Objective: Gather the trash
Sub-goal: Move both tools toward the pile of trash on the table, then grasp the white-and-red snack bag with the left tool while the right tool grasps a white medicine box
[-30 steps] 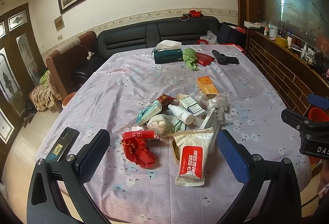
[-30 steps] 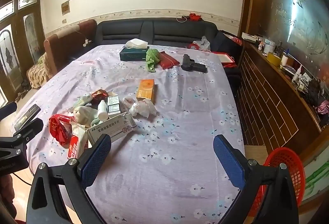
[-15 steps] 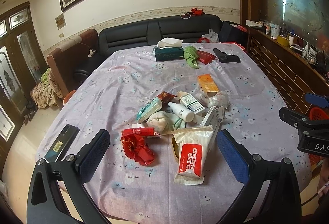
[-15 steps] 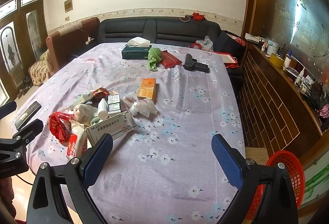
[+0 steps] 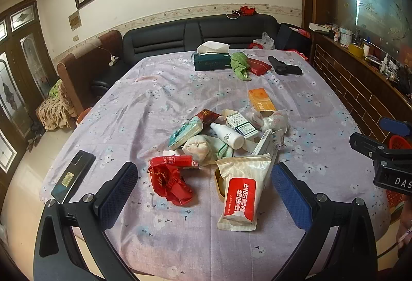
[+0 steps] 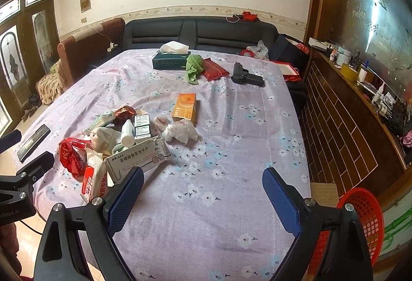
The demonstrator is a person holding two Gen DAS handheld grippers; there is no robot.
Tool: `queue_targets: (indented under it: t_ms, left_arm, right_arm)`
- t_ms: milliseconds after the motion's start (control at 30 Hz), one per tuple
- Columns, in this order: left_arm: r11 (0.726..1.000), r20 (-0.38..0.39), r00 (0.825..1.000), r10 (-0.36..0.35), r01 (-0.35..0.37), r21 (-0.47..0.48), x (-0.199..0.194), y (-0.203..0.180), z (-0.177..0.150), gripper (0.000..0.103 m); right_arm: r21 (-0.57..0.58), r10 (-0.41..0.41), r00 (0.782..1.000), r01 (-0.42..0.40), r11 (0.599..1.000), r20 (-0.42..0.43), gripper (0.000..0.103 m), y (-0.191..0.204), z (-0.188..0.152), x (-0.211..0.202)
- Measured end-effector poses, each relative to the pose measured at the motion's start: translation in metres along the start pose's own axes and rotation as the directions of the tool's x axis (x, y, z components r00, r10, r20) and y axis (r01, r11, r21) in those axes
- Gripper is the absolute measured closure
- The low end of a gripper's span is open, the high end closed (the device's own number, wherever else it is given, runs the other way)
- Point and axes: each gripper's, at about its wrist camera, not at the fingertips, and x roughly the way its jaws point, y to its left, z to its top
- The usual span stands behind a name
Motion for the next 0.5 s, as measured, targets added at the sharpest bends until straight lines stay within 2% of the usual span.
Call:
queue_targets:
  t_ms: [67, 167, 233, 300, 367, 500]
  left_arm:
    - [1.0, -0.009, 1.0, -0.017, 0.017, -0.006, 0.004, 0.001, -0.001, 0.0]
    - [0.995, -0.026, 0.996, -0.081, 0.079, -0.056, 0.013, 0.005, 0.0, 0.0]
    - [0.991, -0.032, 0.993, -0.115, 0.113, -0.07, 0.018, 0.004, 0.0, 0.0]
    - [0.988, -0.049, 0.988, -0.147, 0.144, -0.054, 0.022, 0.0, -0.002, 0.0]
    - [0.979, -0.083, 0.976, -0.201, 0.198, -0.045, 0.029, -0.007, -0.004, 0.0]
    - [0.969, -0.201, 0.948, -0.245, 0.243, -0.036, 0.054, -0.018, -0.016, 0.007]
  right_arm:
    - [0.009, 0.011, 1.0, -0.011, 1.0, -0.007, 0.012, 0.0, 0.0, 0.002]
    - [0.04, 0.036, 0.999, -0.034, 0.999, -0.031, 0.024, -0.004, 0.0, 0.008]
    - [0.056, 0.049, 0.998, -0.046, 0.997, -0.047, 0.028, -0.007, 0.0, 0.011]
    - [0.072, 0.064, 0.996, -0.06, 0.996, -0.06, 0.04, -0.009, -0.001, 0.014]
    - [0.079, 0.08, 0.994, -0.074, 0.994, -0.075, 0.046, -0.009, -0.002, 0.017]
    - [0.087, 0.083, 0.993, -0.075, 0.993, -0.088, 0.046, -0.01, -0.003, 0.019]
